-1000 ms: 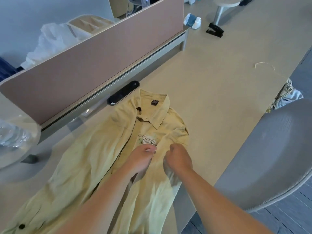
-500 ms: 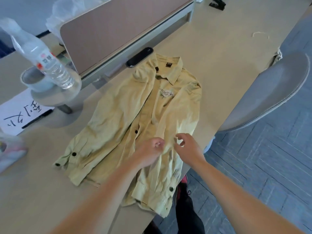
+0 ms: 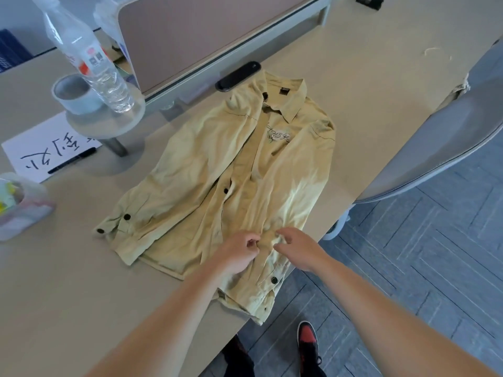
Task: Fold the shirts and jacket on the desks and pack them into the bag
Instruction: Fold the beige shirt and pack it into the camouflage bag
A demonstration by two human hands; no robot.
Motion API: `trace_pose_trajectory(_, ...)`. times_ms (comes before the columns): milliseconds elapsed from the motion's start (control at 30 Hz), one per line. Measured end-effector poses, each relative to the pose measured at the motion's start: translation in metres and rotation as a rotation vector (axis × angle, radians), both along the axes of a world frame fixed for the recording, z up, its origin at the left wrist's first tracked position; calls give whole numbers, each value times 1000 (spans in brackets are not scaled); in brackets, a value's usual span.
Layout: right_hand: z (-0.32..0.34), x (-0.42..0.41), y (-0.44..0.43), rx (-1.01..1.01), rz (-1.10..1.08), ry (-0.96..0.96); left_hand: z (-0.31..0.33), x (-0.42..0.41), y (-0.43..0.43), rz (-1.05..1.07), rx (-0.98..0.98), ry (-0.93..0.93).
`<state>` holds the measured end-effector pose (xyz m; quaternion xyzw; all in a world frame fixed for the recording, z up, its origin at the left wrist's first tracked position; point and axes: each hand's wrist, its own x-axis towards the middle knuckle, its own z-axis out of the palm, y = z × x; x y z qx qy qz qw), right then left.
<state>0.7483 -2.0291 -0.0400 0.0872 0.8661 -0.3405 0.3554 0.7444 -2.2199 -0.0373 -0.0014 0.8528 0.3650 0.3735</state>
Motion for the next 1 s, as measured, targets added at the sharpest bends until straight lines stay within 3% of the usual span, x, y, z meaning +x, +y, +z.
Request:
trace_pose_trajectory(200,2,8,21,17,-98,-15,14,38,12,259,-140,141)
trace_pose_trajectory(433,0,18,30,-358,-221,-178,19,99,34,380,-134,17)
trace_pose_trajectory(633,7,35,18,-502,-364,-353,12,136,55,520,-107,-12)
trace_pose_trajectory(867,13,36,10,-502,-148,-148,20,136,61,731,0,114)
trace_pose_trajectory(1000,22,25,5,-448,-29,-72,39,139,64,610,-14,181)
